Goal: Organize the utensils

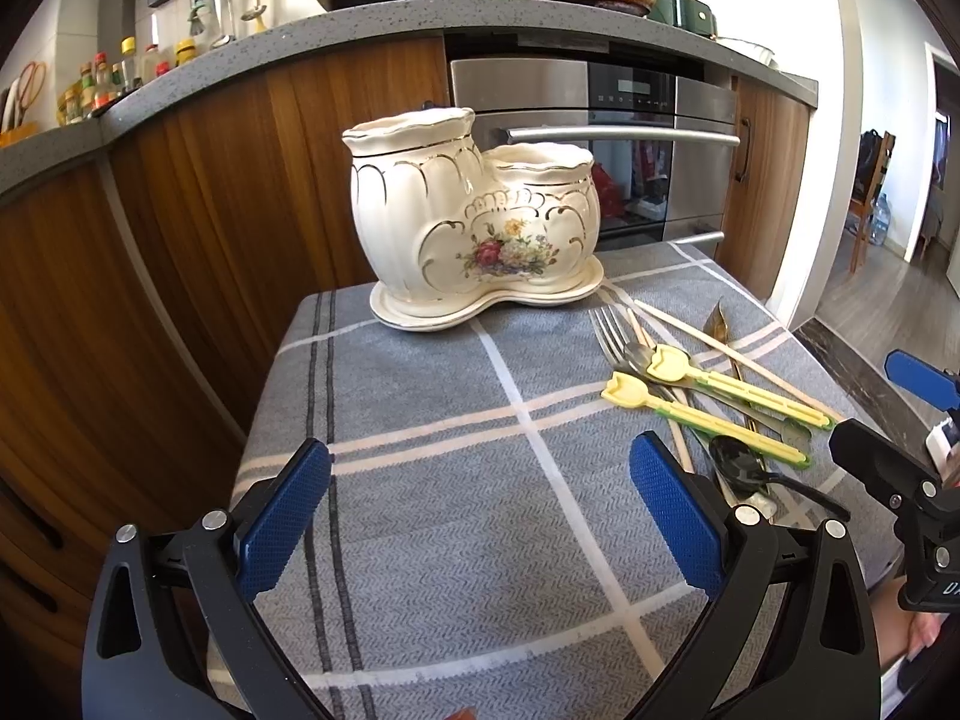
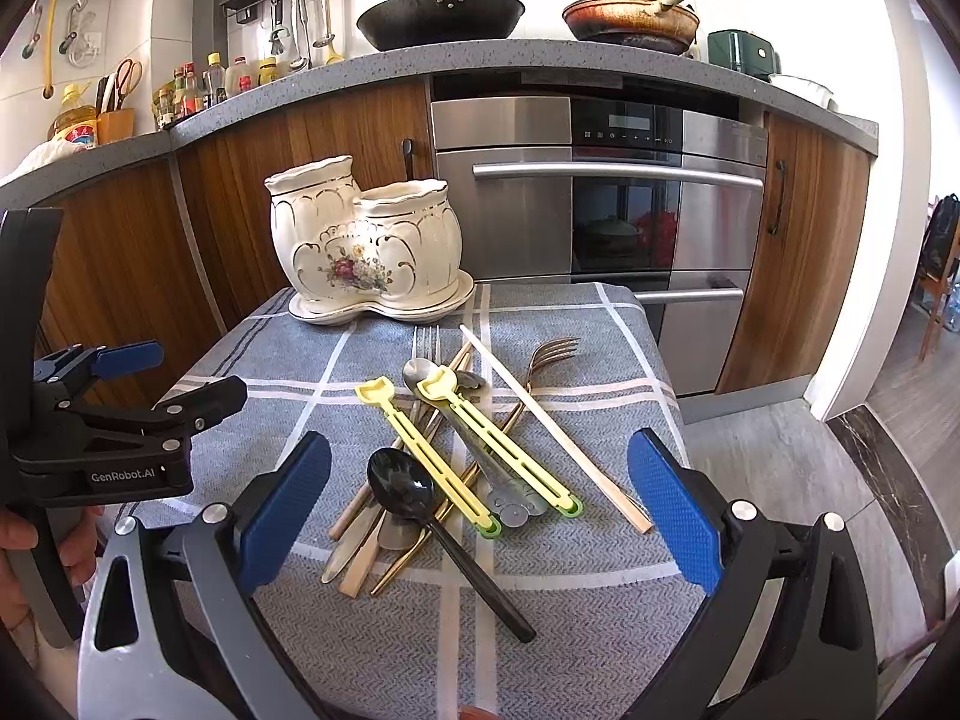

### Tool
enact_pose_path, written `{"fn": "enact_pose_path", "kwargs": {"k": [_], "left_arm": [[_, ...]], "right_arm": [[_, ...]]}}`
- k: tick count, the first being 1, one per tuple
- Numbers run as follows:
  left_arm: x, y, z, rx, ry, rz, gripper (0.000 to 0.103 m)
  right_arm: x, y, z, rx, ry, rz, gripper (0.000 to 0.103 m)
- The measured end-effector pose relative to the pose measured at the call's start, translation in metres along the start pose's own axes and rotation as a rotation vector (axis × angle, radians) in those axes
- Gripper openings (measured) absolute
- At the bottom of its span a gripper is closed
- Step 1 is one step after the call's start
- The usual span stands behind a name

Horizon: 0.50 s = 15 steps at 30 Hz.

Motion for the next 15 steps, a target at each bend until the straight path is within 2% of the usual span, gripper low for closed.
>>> {"fn": "enact_pose_path", "kwargs": {"k": [15], "left_arm": [[0.0002, -0.0001, 0.0013, 0.004, -0.001, 0.0, 0.099]], "right_arm": [[0.0003, -0.0004, 0.0003, 0.002, -0.002, -0.001, 0.098]]}}
Point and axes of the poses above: each gripper's, at about its wrist camera, not at the fingertips, and z roughly the way its jaws point, x to its left, y to its top, the point moved 1 cm from there along z, roughly the way its jaws point, and after that the axes turned 8 degrees about -x, right-handed, at the moved point
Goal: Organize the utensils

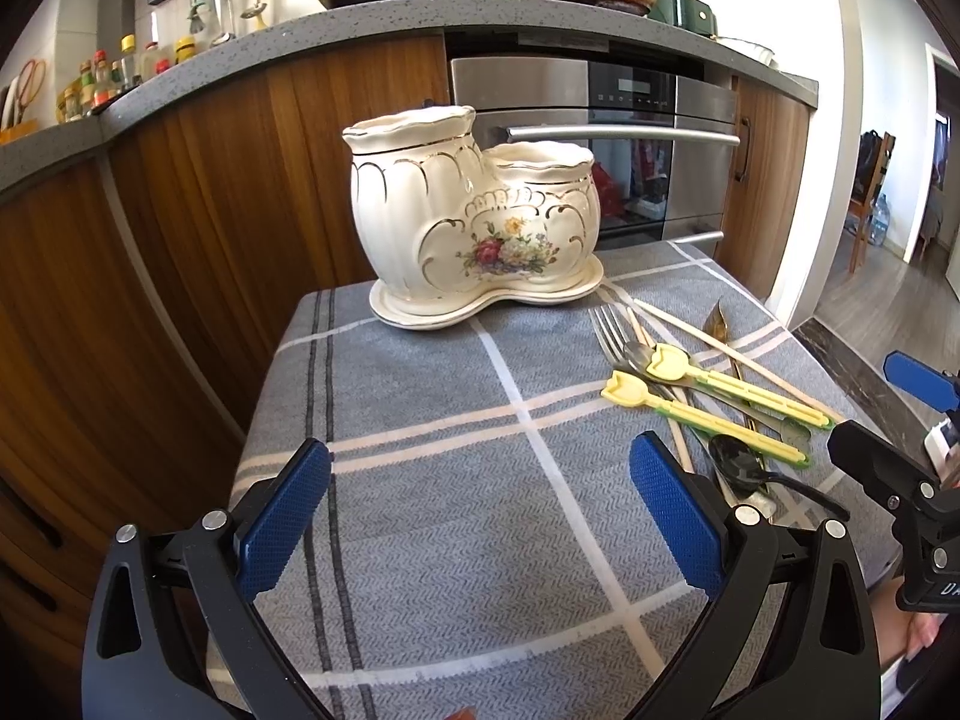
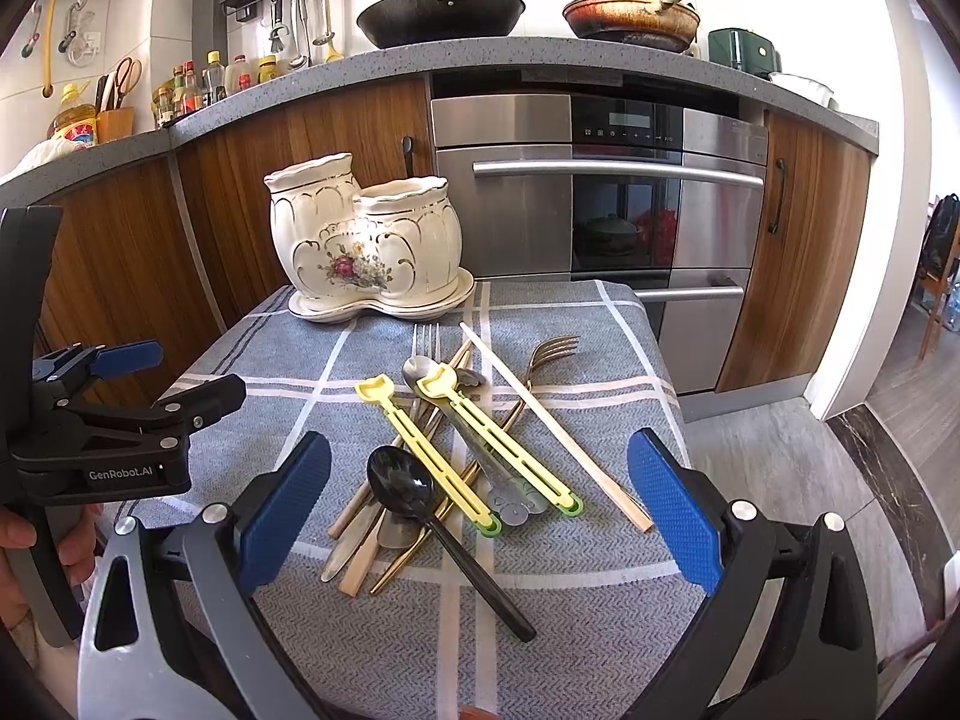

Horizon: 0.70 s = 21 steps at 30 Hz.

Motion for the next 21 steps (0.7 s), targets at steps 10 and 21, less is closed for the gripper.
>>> {"fn": "enact_pose_path", "kwargs": {"k": [10, 21], "left_arm": [[-0.0001, -0.0008, 0.001, 0.001, -0.002, -0.001, 0.099], [-0.0008, -0.0009, 0.0007, 0.002, -0.001, 0.0, 0.099]], "right_arm": [[0.0006, -0.0007, -0.0005, 0.003, -0.001, 0.0, 0.098], [0.0006, 0.0, 0.0001, 0.007, 0.0, 0.0, 0.098]]}}
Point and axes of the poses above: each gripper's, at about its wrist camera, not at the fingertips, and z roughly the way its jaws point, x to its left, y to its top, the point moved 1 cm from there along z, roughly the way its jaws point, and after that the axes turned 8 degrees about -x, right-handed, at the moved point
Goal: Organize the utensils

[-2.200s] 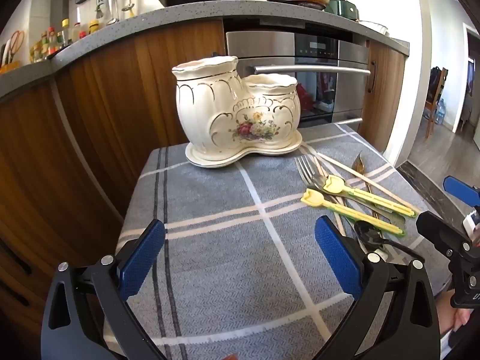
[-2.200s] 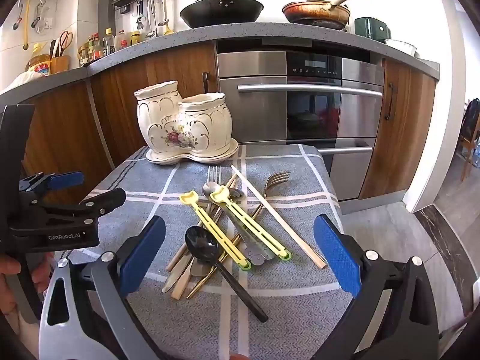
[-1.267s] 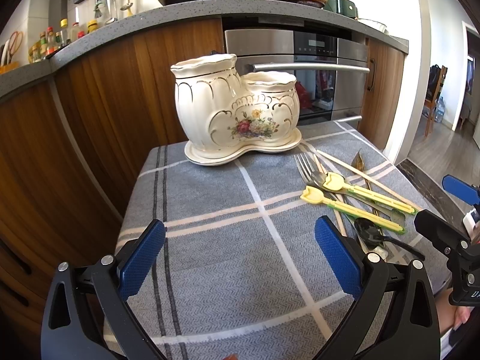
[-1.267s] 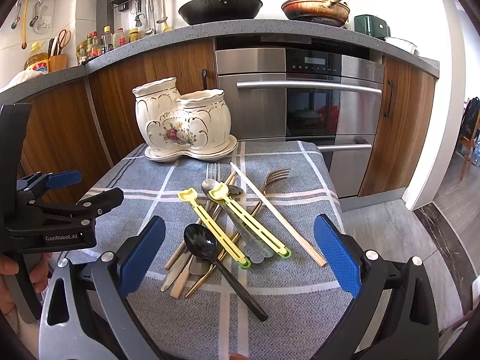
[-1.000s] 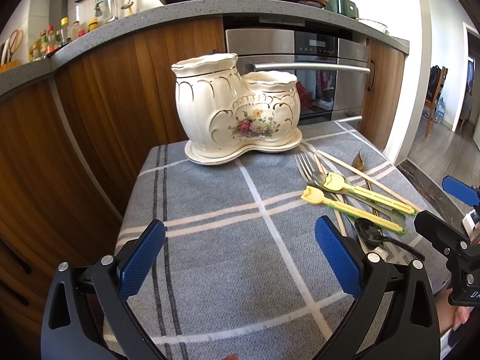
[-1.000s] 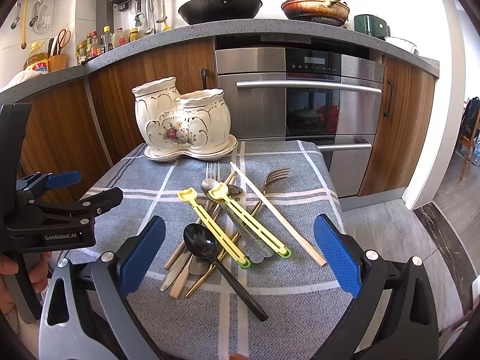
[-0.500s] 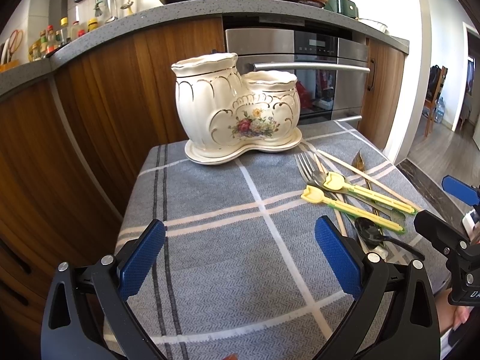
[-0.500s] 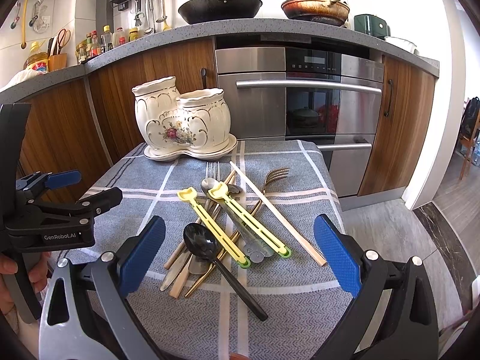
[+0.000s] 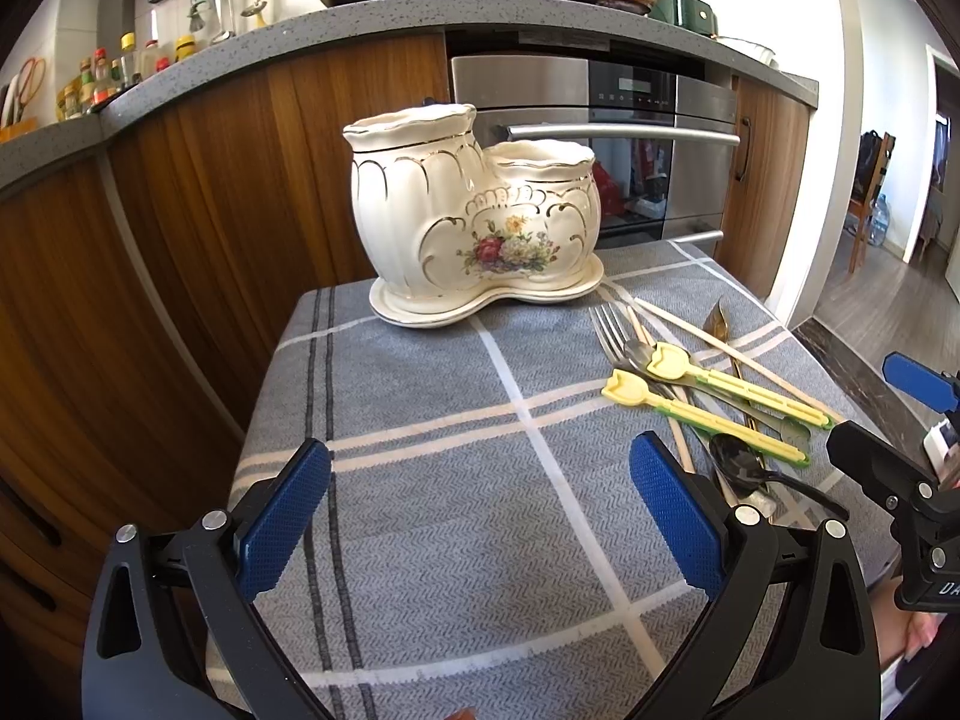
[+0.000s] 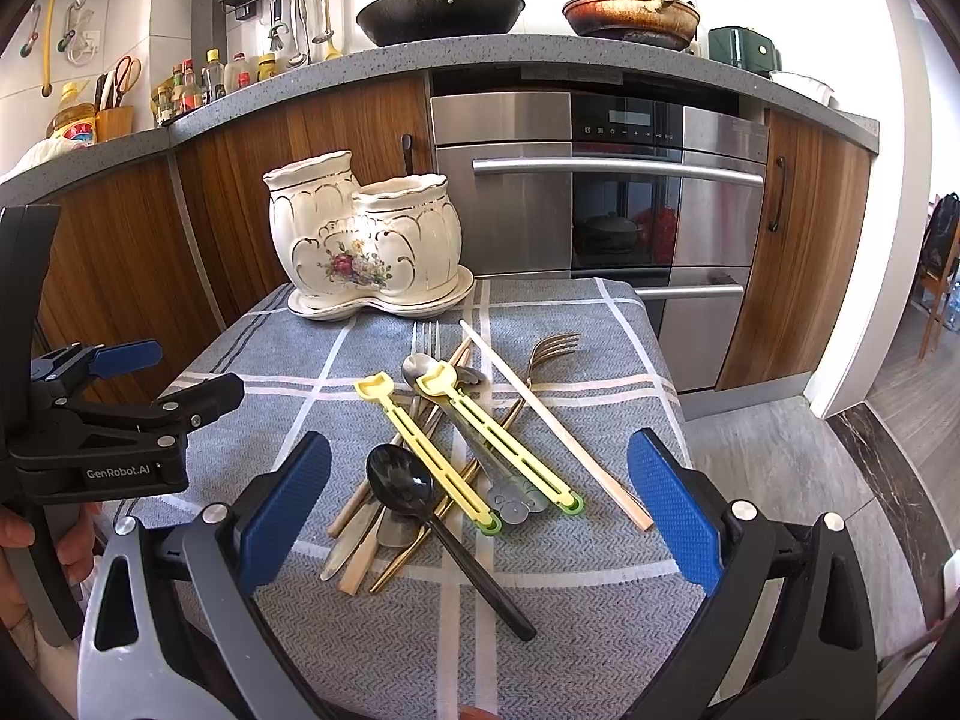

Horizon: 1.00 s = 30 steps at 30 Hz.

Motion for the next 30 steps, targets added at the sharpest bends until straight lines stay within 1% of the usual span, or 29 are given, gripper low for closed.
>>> {"fn": "enact_pose_path", "kwargs": {"k": [19, 26, 30], "left_arm": [[0.002, 0.0, 0.0, 0.002, -0.004, -0.002, 0.099], [0.004, -0.001, 0.005, 0.025, -0.009, -0.004, 0.099], [0.007, 0.0, 0.007, 0.033, -0.008, -0.01, 0.099]], "right_arm": [[-0.001, -0.001, 0.003, 0.015, -0.002, 0.007, 0.098], [0.003, -0.003, 0.008, 0.032, -0.003, 0.003, 0.098], [0.002, 0.002, 0.01, 0.033, -0.001, -0.007, 0.098]]}}
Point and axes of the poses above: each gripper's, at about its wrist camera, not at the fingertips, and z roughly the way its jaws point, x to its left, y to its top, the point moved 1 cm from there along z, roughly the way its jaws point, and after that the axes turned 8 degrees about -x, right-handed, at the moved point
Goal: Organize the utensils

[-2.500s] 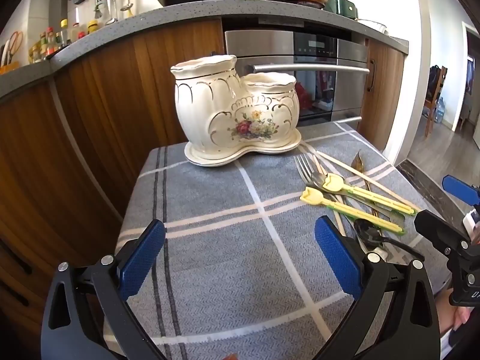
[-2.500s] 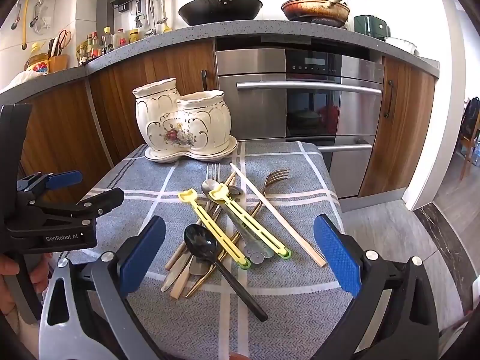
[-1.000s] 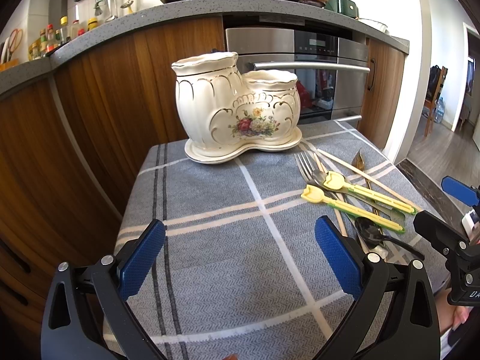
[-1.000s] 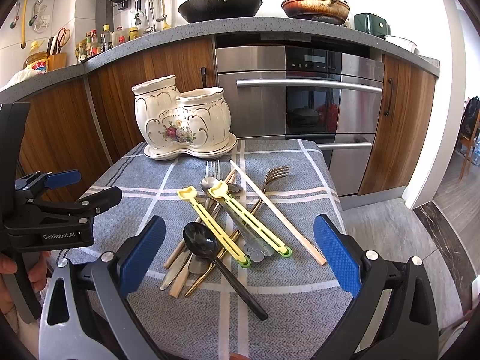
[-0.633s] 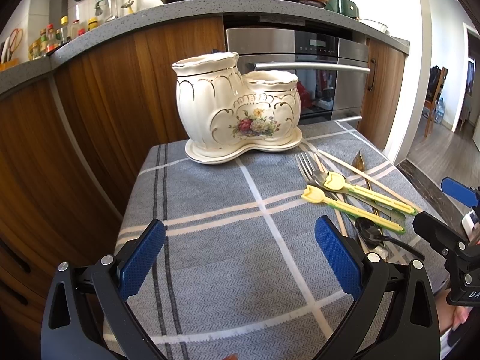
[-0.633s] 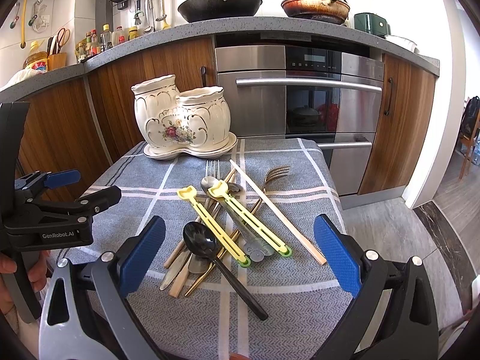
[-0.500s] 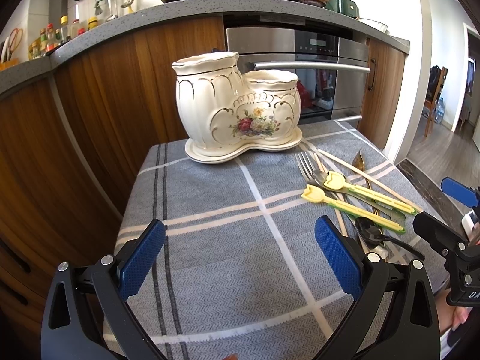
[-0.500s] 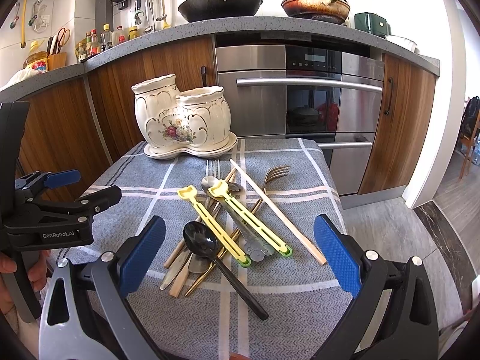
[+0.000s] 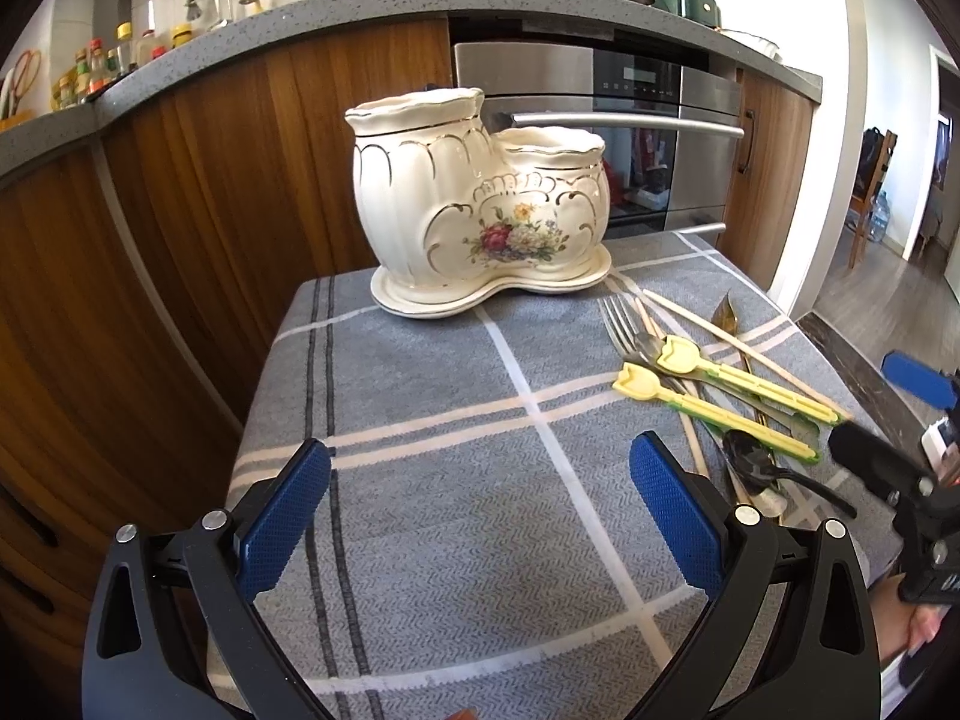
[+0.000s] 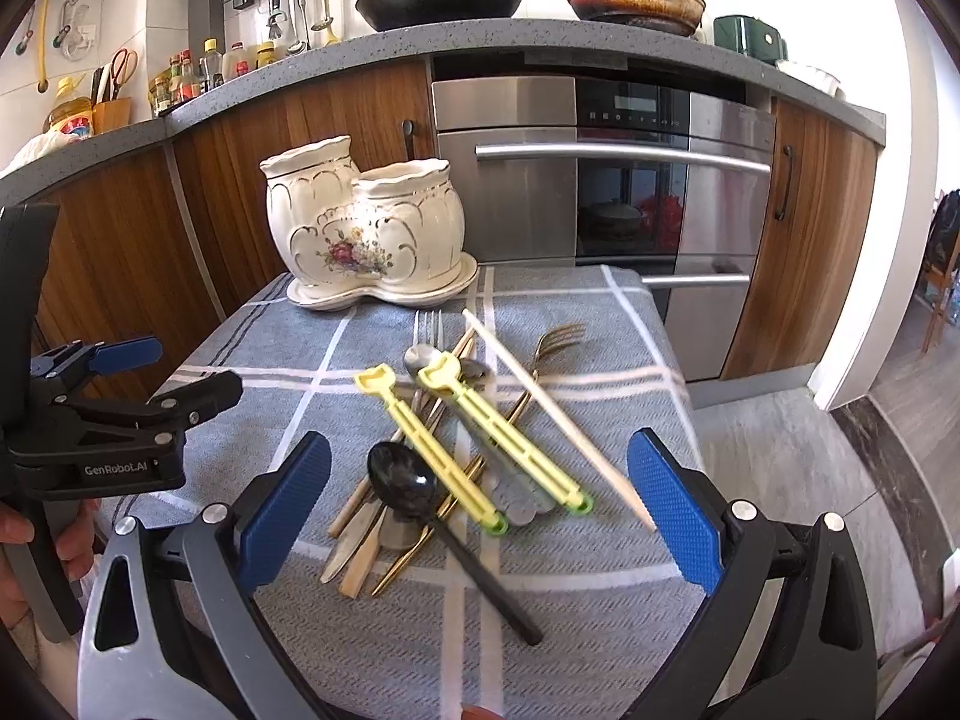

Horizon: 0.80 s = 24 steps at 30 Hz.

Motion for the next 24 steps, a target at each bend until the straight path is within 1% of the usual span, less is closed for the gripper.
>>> {"fn": "enact_pose_path", "kwargs": {"k": [2, 4, 7, 10, 13, 15, 16, 18, 19, 20, 21, 24], "left_arm": [[0.001, 0.0, 0.001, 0.004, 0.001, -0.001, 0.099], [0.002, 0.0, 0.003, 0.007, 0.001, -0.002, 0.099], [0.002, 0.0, 0.004, 0.015, -0.007, -0.003, 0.099], [0.002, 0.0, 0.006, 0.02, -0.01, 0.002, 0.099], [0.003, 0.0, 0.007, 0.023, -0.014, 0.003, 0.099], [0.004, 0.0, 0.009, 0.028, -0.016, -0.001, 0.099], [0.005, 0.0, 0.01, 0.033, -0.019, -0.004, 0.099], [0.006, 0.0, 0.012, 0.04, -0.024, -0.008, 0.099], [0.007, 0.0, 0.013, 0.043, -0.027, -0.009, 0.099], [0.007, -0.001, 0.013, 0.043, -0.028, -0.008, 0.099], [0.006, -0.001, 0.013, 0.045, -0.03, -0.006, 0.099], [0.005, -0.001, 0.015, 0.048, -0.038, -0.002, 0.099]], "right_arm": [[-0.002, 0.006, 0.0, -0.004, 0.005, -0.008, 0.098], [-0.005, 0.014, 0.004, 0.004, 0.03, -0.022, 0.097], [-0.01, 0.024, 0.017, 0.031, 0.063, -0.046, 0.097], [-0.012, 0.03, 0.038, 0.088, 0.076, -0.087, 0.096], [-0.009, 0.032, 0.051, 0.117, 0.111, -0.118, 0.087], [-0.005, 0.031, 0.058, 0.135, 0.13, -0.143, 0.076], [-0.004, 0.03, 0.062, 0.146, 0.131, -0.155, 0.073], [0.001, 0.027, 0.071, 0.175, 0.145, -0.182, 0.059], [0.002, 0.027, 0.074, 0.187, 0.149, -0.193, 0.054], [0.004, 0.025, 0.078, 0.201, 0.15, -0.208, 0.047], [0.005, 0.023, 0.081, 0.212, 0.149, -0.217, 0.043], [0.006, 0.021, 0.089, 0.25, 0.17, -0.214, 0.037]]}}
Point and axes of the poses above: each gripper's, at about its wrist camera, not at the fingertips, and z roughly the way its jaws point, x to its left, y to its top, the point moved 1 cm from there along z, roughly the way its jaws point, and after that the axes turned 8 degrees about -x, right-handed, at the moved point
